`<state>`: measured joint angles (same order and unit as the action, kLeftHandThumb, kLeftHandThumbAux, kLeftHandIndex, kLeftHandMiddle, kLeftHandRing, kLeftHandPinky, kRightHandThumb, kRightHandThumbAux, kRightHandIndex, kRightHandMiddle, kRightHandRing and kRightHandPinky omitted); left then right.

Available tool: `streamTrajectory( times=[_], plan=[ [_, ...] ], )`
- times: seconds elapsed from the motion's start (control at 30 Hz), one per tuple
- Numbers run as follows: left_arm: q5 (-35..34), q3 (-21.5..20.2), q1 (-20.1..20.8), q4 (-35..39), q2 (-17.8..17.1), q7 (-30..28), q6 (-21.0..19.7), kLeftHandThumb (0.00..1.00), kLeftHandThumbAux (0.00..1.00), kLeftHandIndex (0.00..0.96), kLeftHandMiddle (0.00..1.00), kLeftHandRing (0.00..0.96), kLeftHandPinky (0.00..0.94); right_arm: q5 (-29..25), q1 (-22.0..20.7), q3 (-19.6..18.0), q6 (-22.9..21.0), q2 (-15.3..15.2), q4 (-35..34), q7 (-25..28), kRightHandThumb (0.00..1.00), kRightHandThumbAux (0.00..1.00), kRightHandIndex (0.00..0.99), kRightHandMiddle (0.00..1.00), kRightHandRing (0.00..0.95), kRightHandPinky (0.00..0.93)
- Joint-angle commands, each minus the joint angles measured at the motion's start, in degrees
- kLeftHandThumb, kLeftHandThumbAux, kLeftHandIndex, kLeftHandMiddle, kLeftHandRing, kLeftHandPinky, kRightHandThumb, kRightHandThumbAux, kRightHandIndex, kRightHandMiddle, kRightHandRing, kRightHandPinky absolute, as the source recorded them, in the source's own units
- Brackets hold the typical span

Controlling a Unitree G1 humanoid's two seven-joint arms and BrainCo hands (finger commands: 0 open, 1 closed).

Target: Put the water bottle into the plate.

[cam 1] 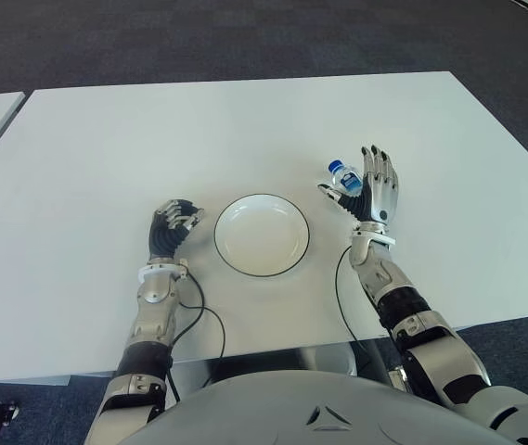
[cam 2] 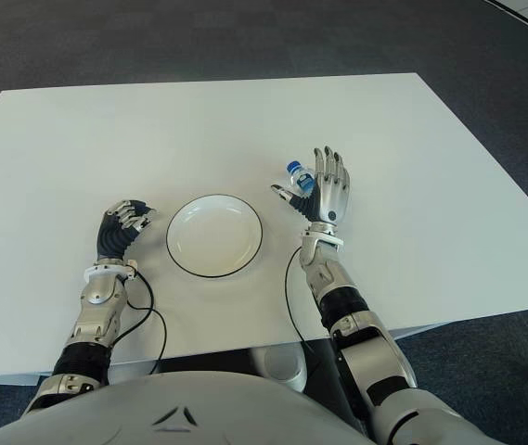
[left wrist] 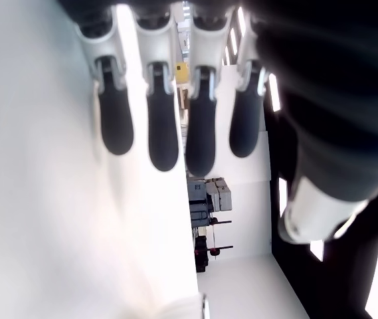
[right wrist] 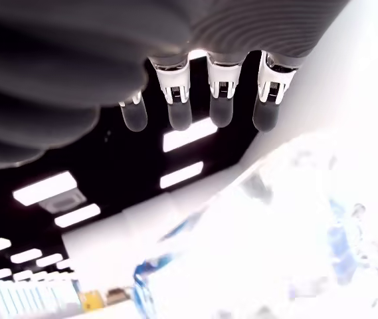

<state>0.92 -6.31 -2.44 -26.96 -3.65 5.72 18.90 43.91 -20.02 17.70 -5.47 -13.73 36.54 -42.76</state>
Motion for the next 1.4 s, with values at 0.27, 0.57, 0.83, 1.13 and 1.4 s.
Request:
streamTrajectory(
  times=[0.27,0.57,0.83,1.13,1.4],
  plan=[
    [0.2,0.2,-3.6,-2.7,0.8,0.0,-4.0,0.703,0.721,0.429,0.481,0.466,0.468,0.9,-6.4,2.7,-12.7,-1.1,-1.5,19.6,0.497,0.285,0.0,0.0,0.0,0.0],
    [-0.2,-0.1,-3.6,-2.9,1.1,0.3,-3.9,0.704,0.72,0.43,0.486,0.478,0.479,0.3,-13.1,4.5,-16.9,-0.5,5.3,28.1,0.452,0.329,0.0,0.0,0.0,0.0],
    [-0.4,-0.4,-3.8,-2.8,1.4,0.4,-3.7,0.703,0.72,0.43,0.479,0.464,0.454,-2.7,-21.8,4.8,-13.3,1.8,23.3,30.4,0.472,0.422,0.0,0.0,0.0,0.0],
    [-0.4,-0.3,-4.5,-1.9,1.5,0.1,-3.3,0.704,0.72,0.429,0.471,0.455,0.467,-6.0,-27.7,4.1,-14.9,4.5,35.1,34.3,0.498,0.489,0.0,0.0,0.0,0.0],
    [-0.6,-0.5,-5.5,0.2,1.8,0.4,-4.4,0.704,0.72,0.429,0.468,0.447,0.445,-7.3,-28.3,4.0,-15.1,4.9,39.0,35.1,0.462,0.52,0.0,0.0,0.0,0.0]
  ],
)
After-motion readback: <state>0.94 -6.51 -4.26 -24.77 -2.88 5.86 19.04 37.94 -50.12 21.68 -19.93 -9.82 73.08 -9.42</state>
